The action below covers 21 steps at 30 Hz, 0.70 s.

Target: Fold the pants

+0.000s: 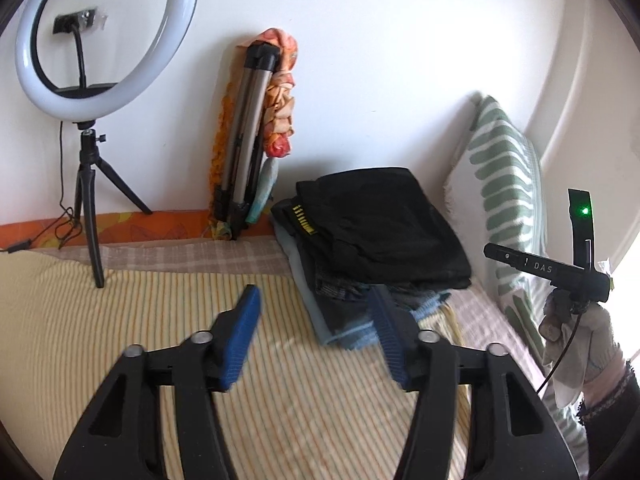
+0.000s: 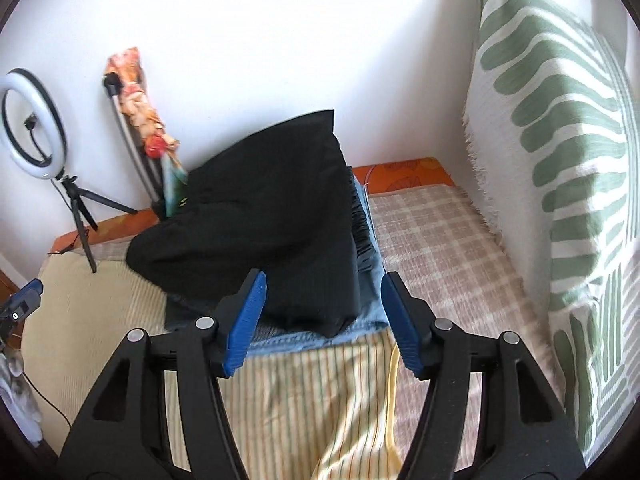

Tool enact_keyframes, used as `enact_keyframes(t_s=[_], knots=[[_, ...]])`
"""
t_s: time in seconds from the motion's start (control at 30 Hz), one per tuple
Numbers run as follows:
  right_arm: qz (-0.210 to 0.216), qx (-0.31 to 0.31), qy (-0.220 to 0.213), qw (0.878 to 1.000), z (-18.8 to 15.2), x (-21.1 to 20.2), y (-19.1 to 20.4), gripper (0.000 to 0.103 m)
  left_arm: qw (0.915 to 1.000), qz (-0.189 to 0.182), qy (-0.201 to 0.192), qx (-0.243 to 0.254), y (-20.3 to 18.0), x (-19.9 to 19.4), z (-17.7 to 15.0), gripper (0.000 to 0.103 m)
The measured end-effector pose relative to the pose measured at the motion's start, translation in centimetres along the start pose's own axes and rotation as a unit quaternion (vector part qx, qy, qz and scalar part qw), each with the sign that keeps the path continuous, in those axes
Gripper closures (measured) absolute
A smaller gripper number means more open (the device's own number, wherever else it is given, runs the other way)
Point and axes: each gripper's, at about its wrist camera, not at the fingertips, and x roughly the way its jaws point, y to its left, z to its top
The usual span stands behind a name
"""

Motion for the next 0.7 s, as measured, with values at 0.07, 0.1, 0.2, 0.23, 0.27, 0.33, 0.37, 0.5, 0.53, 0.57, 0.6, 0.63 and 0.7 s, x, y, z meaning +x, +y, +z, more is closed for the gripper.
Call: enact_keyframes(t_s=[0.07, 0.1, 0.2, 0.23, 0.27, 0.33, 0.37, 0.5, 0.53, 0.57, 0.6, 0.63, 0.7], knots=[[-0.003, -0.002, -0.01, 1.0, -0.7, -1.3, 0.7, 0.035, 1.0, -0.003, -0.001, 0.006, -0.3, -0.9, -0.2, 0.042], [-0.004, -0.003, -0.014, 1.0, -1.0, -2.0, 1.0, 0.032, 0.9999, -0.002, -0.002, 0.011, -0.5, -1.4, -0.3, 0.042], [-0.016, -0.012, -0.027, 0.999, -2.2, -4.2, 2.2, 0.029, 0.9999, 0.0, -0.005, 0.015, -0.9, -2.7, -0.7, 0.036], [-0.021, -0.017, -0.03, 0.999, -2.6, -4.8, 2.6, 0.028, 0.9999, 0.002, -0.005, 0.015, -0.9, -3.0, -0.7, 0.033], [-0.028, -0.021, -0.034, 0.999, -3.0, -5.4, 3.1, 0.025, 0.9998, 0.005, -0.005, 0.017, -1.1, -3.4, -0.9, 0.033], [-0.036, -0.024, -0.043, 0.998, -3.9, -6.8, 3.9, 0.021, 0.9997, 0.01, -0.006, 0.023, -1.4, -4.1, -1.2, 0.032], [-0.037, -0.025, -0.046, 0.998, -4.3, -7.3, 4.2, 0.019, 0.9995, 0.013, -0.006, 0.028, -1.5, -4.4, -1.3, 0.031], [-0.049, -0.031, -0.064, 0.996, -5.9, -9.8, 5.7, 0.013, 0.999, 0.021, -0.011, 0.037, -1.9, -5.8, -2.0, 0.025], [-0.054, -0.032, -0.071, 0.996, -6.3, -10.5, 6.1, 0.012, 0.999, 0.021, -0.013, 0.038, -2.0, -6.3, -2.2, 0.025], [-0.056, -0.032, -0.076, 0.995, -6.7, -11.1, 6.3, 0.009, 0.9989, 0.021, -0.015, 0.04, -2.0, -6.7, -2.3, 0.025], [-0.056, -0.032, -0.082, 0.995, -7.1, -11.7, 6.7, 0.007, 0.9987, 0.022, -0.018, 0.043, -2.1, -7.2, -2.5, 0.025], [-0.056, -0.032, -0.087, 0.994, -7.3, -12.2, 7.0, 0.006, 0.9985, 0.022, -0.02, 0.046, -2.2, -7.5, -2.7, 0.025], [-0.059, -0.033, -0.097, 0.993, -8.0, -13.2, 7.7, 0.004, 0.9978, 0.027, -0.026, 0.054, -2.5, -8.4, -3.1, 0.025]])
